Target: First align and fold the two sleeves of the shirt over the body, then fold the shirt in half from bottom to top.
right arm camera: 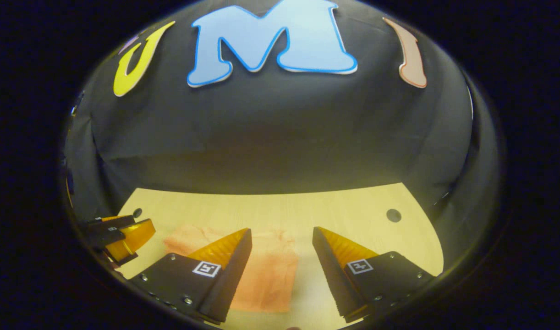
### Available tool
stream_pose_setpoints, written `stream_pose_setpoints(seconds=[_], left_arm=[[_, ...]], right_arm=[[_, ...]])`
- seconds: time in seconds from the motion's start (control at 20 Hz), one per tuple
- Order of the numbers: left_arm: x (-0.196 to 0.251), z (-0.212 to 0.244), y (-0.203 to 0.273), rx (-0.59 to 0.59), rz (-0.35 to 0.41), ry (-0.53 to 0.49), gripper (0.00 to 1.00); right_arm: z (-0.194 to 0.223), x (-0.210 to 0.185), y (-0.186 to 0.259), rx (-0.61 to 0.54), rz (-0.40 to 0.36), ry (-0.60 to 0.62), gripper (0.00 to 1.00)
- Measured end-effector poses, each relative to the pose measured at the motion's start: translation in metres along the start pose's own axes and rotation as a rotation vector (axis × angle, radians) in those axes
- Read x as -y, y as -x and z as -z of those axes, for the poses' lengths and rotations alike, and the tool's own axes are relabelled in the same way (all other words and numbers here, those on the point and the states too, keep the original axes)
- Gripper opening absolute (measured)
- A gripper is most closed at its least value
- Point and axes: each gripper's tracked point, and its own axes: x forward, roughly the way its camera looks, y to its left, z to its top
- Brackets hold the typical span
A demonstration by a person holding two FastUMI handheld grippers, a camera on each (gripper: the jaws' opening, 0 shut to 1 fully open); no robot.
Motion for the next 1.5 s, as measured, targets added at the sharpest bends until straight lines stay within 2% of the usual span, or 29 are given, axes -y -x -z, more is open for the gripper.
stream_pose_setpoints(seconds=[0.05, 0.1, 0.15, 0.25, 0.3, 0.35, 0.4, 0.45, 0.5, 0.6, 0.75, 0.95, 1.0, 1.05, 1.25, 1.3, 1.4, 1.5], left_arm=[[0.000, -0.008, 0.021, 0.017, -0.001, -0.002, 0.75], [-0.002, -0.017, 0.042, 0.042, -0.001, -0.007, 0.75], [-0.006, -0.028, 0.068, 0.073, 0.000, -0.016, 0.80], [-0.010, -0.043, 0.112, 0.131, -0.002, -0.036, 0.75], [-0.012, -0.050, 0.134, 0.161, -0.004, -0.045, 0.83], [-0.011, -0.057, 0.154, 0.189, -0.003, -0.050, 0.83], [-0.010, -0.062, 0.177, 0.215, -0.001, -0.052, 0.75], [-0.010, -0.066, 0.195, 0.243, 0.004, -0.053, 0.79], [-0.011, -0.071, 0.216, 0.272, 0.007, -0.057, 0.75], [-0.006, -0.079, 0.248, 0.329, 0.008, -0.064, 0.79], [0.009, -0.086, 0.286, 0.406, 0.021, -0.088, 0.77], [0.015, -0.076, 0.315, 0.434, 0.017, -0.143, 0.75], [0.017, -0.073, 0.322, 0.437, 0.026, -0.140, 0.75], [0.018, -0.068, 0.328, 0.442, 0.031, -0.134, 0.76], [0.016, -0.048, 0.333, 0.417, 0.053, -0.126, 0.76], [0.015, -0.047, 0.335, 0.415, 0.058, -0.123, 0.76], [0.012, -0.045, 0.337, 0.414, 0.060, -0.122, 0.75], [0.008, -0.047, 0.337, 0.416, 0.061, -0.133, 0.79]], right_arm=[[-0.006, -0.001, 0.015, 0.017, -0.003, -0.004, 0.85], [-0.011, -0.002, 0.034, 0.037, -0.008, -0.006, 0.85], [-0.019, -0.003, 0.055, 0.062, -0.012, -0.004, 0.85], [-0.033, -0.008, 0.092, 0.122, -0.020, 0.001, 0.85], [-0.038, -0.011, 0.110, 0.151, -0.023, 0.002, 0.84], [-0.043, -0.014, 0.129, 0.176, -0.028, -0.001, 0.84], [-0.048, -0.017, 0.145, 0.201, -0.035, -0.006, 0.80], [-0.051, -0.020, 0.159, 0.222, -0.038, -0.009, 0.84], [-0.054, -0.023, 0.174, 0.242, -0.040, -0.007, 0.84], [-0.054, -0.023, 0.196, 0.270, -0.043, -0.004, 0.84], [-0.053, -0.021, 0.225, 0.311, -0.056, -0.017, 0.84], [-0.042, -0.026, 0.251, 0.345, -0.052, -0.016, 0.84], [-0.037, -0.028, 0.256, 0.351, -0.060, -0.019, 0.80], [-0.032, -0.033, 0.260, 0.354, -0.069, -0.018, 0.84], [-0.025, -0.037, 0.263, 0.348, -0.083, -0.027, 0.84], [-0.024, -0.038, 0.266, 0.351, -0.081, -0.032, 0.79], [-0.020, -0.045, 0.273, 0.361, -0.077, -0.048, 0.79], [-0.025, -0.043, 0.276, 0.374, -0.070, -0.065, 0.79]])
